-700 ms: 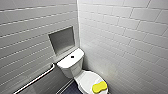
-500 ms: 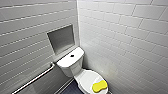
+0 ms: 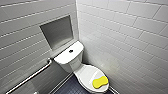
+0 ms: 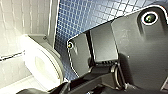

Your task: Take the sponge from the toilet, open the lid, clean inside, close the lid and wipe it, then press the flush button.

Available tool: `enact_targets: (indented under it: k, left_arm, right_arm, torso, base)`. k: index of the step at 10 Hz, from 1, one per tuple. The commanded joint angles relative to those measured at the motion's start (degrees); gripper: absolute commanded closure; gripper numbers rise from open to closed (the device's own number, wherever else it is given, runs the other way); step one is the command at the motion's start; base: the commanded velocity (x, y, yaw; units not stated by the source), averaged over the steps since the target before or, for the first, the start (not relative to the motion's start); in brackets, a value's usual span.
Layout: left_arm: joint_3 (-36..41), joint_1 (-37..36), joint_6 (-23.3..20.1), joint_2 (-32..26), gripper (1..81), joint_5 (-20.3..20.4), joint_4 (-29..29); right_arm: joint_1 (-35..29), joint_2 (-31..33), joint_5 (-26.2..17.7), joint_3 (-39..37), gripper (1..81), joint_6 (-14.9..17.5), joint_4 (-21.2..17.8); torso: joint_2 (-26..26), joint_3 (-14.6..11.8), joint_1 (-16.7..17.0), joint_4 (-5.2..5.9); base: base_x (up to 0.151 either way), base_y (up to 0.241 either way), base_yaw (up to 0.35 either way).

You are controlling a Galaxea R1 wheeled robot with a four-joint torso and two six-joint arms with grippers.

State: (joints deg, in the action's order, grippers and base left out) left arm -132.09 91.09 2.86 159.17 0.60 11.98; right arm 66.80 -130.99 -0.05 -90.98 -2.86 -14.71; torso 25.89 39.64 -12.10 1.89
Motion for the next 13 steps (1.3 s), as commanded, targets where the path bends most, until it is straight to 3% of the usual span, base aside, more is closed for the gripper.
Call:
enact_targets:
  k: [1,5,7,8,9,11,13]
  left_arm:
    - [0.2,2.8,-0.2,0.3,1.0,-4.6,-0.1]
    - [0.5,5.4,-0.3,3.2,1.0,-4.5,0.2]
    - [0.4,9.0,-0.3,7.0,1.0,-1.4,0.5]
    - [0.4,9.8,-0.3,7.9,1.0,0.6,1.1]
    - [0.2,9.9,-0.3,8.3,1.0,0.6,1.8]
    - [0.2,9.9,-0.2,7.7,1.0,0.8,1.3]
    - [0.2,10.0,-0.2,7.7,1.0,0.9,0.9]
  right_arm:
    - [-9.8,3.1,-4.2,1.5,1.0,-0.3,-6.9]
    - [-15.2,-6.5,-8.5,-8.7,1.0,-1.0,-10.1]
    - [-17.6,-10.4,-8.5,-12.5,1.0,-3.1,-13.0]
    - [-18.6,-11.0,-8.3,-12.8,1.0,-3.7,-14.2]
    - [-20.3,-11.4,-8.0,-12.7,1.0,-4.3,-15.4]
    - [-22.9,-11.1,-7.7,-12.5,1.0,-6.1,-18.1]
    - [-24.8,-10.7,-6.9,-13.2,1.0,-10.5,-18.6]
  torso:
    - [5.7,0.0,-3.6,0.0]
    - [13.5,0.9,-8.5,0.0]
    - [17.8,0.9,-11.3,0.0]
    - [20.0,4.4,-12.6,0.0]
    - [21.7,6.1,-13.7,0.0]
    - [24.9,8.1,-15.7,0.0]
    - [29.0,9.5,-18.3,0.0]
  base:
    - [0.0,0.0,0.0]
    - [0.0,0.0,0.0]
    - [0.0,0.0,0.0]
    - [0.0,0.0,0.0]
    - [0.0,0.0,0.0]
    - [0.0,0.0,0.0]
    - [0.0,0.0,0.0]
